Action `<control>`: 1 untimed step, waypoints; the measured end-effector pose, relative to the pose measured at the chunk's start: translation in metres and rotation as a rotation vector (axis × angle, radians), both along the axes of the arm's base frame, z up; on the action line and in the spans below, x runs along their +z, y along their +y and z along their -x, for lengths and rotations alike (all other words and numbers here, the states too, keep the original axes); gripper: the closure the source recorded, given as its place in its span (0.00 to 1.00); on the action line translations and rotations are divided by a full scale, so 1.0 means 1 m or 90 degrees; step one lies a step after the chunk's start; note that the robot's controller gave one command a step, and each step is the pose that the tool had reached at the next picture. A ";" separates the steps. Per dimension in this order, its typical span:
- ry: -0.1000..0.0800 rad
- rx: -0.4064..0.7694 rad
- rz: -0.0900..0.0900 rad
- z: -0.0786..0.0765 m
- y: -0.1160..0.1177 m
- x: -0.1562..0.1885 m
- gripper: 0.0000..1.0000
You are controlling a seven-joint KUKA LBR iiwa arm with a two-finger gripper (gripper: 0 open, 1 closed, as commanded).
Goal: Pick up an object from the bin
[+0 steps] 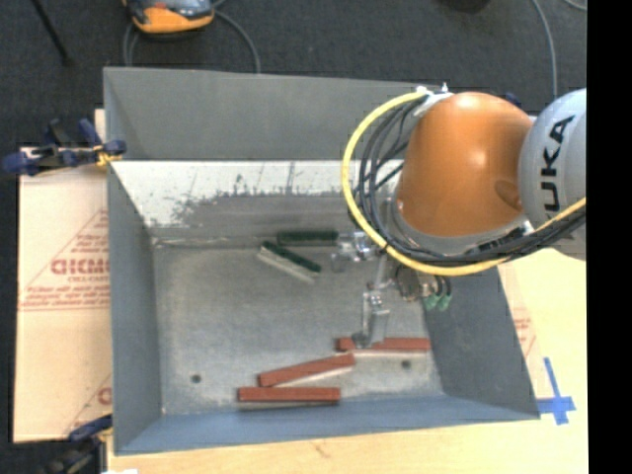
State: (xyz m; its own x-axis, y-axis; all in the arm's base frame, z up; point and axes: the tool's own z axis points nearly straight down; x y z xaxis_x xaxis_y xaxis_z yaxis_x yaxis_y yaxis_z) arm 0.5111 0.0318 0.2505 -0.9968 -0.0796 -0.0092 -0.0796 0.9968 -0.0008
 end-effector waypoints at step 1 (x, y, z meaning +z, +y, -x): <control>0.004 0.000 0.000 0.001 0.000 -0.002 0.00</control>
Offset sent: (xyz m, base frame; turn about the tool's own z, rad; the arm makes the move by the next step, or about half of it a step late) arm -0.0298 -0.0652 -0.1219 0.0368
